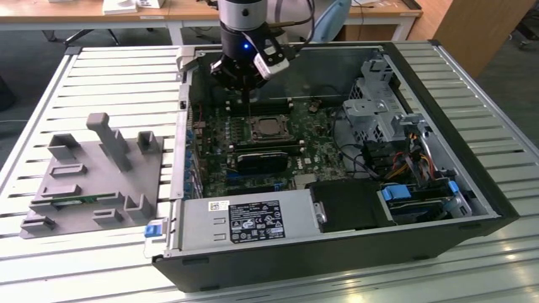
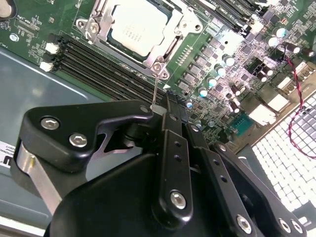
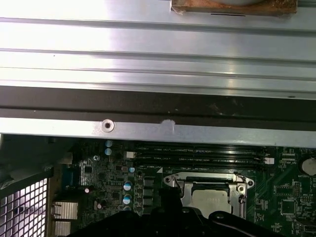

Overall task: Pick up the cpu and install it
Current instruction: 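Install the first cpu locking lever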

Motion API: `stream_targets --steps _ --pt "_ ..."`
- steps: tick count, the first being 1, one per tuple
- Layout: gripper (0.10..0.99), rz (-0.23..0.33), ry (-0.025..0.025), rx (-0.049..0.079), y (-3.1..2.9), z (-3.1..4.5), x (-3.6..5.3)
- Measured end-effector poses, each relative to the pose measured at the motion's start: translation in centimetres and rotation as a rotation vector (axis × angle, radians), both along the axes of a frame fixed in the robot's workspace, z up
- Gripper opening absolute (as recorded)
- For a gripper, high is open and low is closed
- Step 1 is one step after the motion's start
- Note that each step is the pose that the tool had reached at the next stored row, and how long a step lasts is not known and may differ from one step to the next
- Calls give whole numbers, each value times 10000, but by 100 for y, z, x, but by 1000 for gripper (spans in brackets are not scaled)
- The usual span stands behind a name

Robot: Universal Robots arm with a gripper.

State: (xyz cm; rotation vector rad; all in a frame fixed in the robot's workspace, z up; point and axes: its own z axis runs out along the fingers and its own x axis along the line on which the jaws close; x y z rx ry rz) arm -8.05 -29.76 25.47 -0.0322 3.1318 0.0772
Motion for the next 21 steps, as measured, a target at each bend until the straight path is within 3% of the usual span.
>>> stream_targets --steps 18,20,21 --pt "106 -1 -1 4 0 -6 111" --pt "106 -1 -1 38 -1 -9 134" --pt "106 -1 1 124 0 -11 143"
